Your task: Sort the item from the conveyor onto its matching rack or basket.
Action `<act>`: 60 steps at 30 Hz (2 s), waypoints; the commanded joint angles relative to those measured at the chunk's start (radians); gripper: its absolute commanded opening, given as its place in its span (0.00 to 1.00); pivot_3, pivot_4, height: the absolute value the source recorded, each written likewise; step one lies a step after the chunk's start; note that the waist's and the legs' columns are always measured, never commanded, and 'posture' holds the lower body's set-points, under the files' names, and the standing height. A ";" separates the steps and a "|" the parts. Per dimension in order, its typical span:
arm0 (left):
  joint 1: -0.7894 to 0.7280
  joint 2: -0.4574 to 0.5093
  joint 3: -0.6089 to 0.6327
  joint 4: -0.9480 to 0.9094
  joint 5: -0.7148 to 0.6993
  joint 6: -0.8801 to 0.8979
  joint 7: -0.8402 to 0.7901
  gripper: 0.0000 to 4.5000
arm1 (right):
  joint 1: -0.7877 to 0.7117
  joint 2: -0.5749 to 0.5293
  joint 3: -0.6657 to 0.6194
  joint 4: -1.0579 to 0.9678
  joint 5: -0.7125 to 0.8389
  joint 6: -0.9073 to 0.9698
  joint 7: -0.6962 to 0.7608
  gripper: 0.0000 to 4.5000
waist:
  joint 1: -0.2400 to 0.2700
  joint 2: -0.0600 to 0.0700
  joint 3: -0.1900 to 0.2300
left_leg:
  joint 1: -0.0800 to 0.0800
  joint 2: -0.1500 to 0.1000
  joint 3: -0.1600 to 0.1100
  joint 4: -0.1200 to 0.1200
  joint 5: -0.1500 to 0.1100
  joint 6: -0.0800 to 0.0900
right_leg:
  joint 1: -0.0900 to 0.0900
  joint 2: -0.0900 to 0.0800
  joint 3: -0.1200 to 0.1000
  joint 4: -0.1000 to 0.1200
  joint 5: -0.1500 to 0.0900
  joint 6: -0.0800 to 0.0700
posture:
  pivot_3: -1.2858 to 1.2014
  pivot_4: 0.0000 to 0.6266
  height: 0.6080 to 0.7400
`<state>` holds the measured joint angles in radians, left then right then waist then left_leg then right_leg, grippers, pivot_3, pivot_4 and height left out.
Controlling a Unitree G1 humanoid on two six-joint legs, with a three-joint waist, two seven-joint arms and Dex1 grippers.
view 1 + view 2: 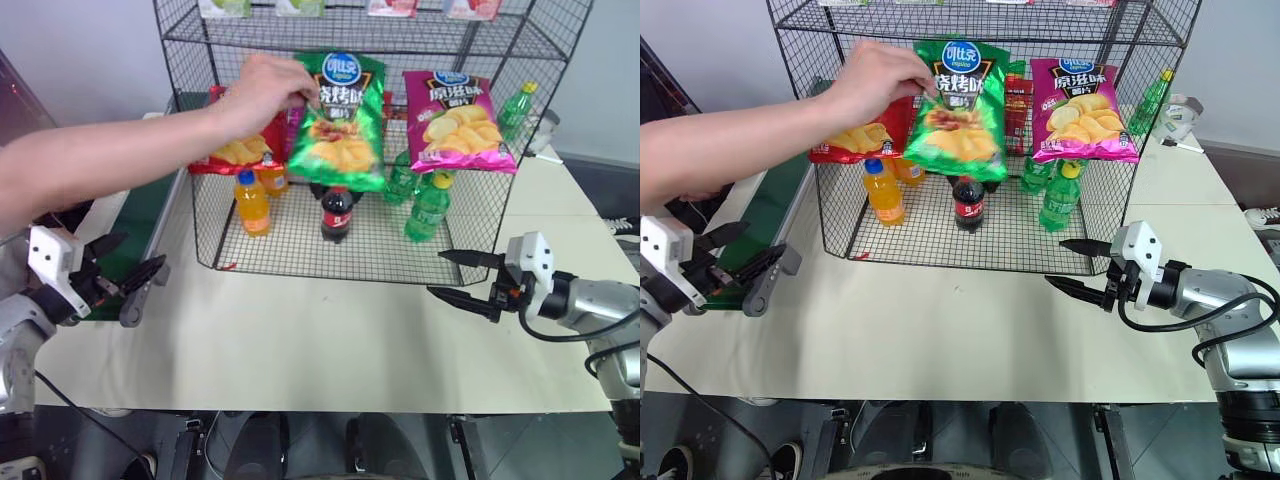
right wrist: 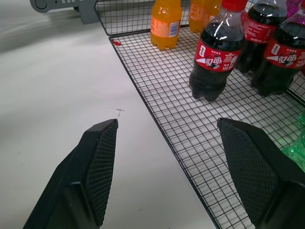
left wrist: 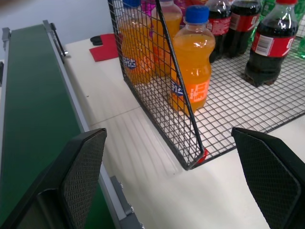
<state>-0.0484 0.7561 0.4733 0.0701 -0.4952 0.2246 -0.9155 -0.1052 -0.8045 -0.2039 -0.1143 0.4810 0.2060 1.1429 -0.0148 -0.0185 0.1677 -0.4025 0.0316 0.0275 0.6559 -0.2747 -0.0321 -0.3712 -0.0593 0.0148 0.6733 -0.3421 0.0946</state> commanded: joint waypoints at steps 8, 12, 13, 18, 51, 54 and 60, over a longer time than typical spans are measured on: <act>-0.002 0.000 0.009 -0.026 -0.023 -0.013 -0.022 1.00 | -0.019 -0.004 -0.007 -0.045 0.008 -0.001 -0.009 0.77 | -0.001 0.000 0.000 | 0.000 0.000 0.000 0.002 0.000 0.000 | 0.000 0.000 0.000 0.002 0.000 0.000 | 0.52 0.24 0.99; -0.002 0.000 0.007 -0.025 -0.020 -0.015 -0.022 1.00 | -0.022 -0.002 0.002 -0.048 0.003 0.000 -0.013 0.77 | -0.001 0.000 0.000 | 0.000 0.000 0.000 0.004 0.000 0.000 | 0.000 0.000 0.000 0.003 0.000 0.000 | 0.52 0.24 0.99; -0.002 0.000 0.007 -0.027 -0.020 -0.014 -0.021 1.00 | -0.024 -0.002 0.003 -0.049 0.004 0.003 -0.014 0.77 | -0.001 0.000 0.000 | 0.000 0.000 0.000 0.004 0.000 0.000 | 0.000 0.000 0.000 0.004 0.000 0.000 | 0.52 0.24 0.99; 0.007 -0.003 0.013 -0.032 -0.029 -0.012 -0.026 1.00 | -0.037 -0.001 0.017 -0.051 0.004 0.008 -0.020 0.77 | -0.001 0.000 0.000 | 0.000 0.000 0.000 0.005 0.000 0.001 | 0.000 0.000 0.000 0.006 0.000 0.000 | 0.52 0.24 0.99; 0.004 0.000 0.025 -0.020 0.041 -0.064 0.104 1.00 | -0.082 0.014 0.062 -0.029 0.005 0.013 -0.016 0.77 | -0.001 0.000 0.000 | 0.000 0.000 0.000 0.006 0.000 0.001 | 0.000 0.000 0.000 0.006 0.000 0.000 | 0.52 0.24 0.99; 0.004 0.005 0.018 -0.025 0.041 -0.037 0.102 1.00 | -0.081 0.017 0.064 -0.023 0.001 0.008 -0.014 0.77 | -0.003 0.000 0.000 | 0.000 0.000 0.000 0.006 0.000 0.001 | -0.001 0.000 0.000 0.006 0.000 0.000 | 0.52 0.24 0.99; -0.085 -0.032 0.068 -0.004 0.007 0.008 0.220 1.00 | -0.084 0.023 0.064 -0.014 -0.001 0.002 -0.008 0.77 | 0.001 0.000 0.000 | 0.000 0.000 0.000 0.006 0.000 0.001 | -0.001 0.000 0.000 0.007 0.000 0.000 | 0.52 0.24 0.99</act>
<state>-0.1004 0.7221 0.4914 0.0763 -0.4673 0.2184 -0.7500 -0.1749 -0.7839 -0.1274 -0.1172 0.4750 0.2240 1.1288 -0.0136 -0.0188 0.1678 -0.4030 0.0317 0.0269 0.6627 -0.2751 -0.0314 -0.3716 -0.0597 0.0150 0.6801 -0.3422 0.0946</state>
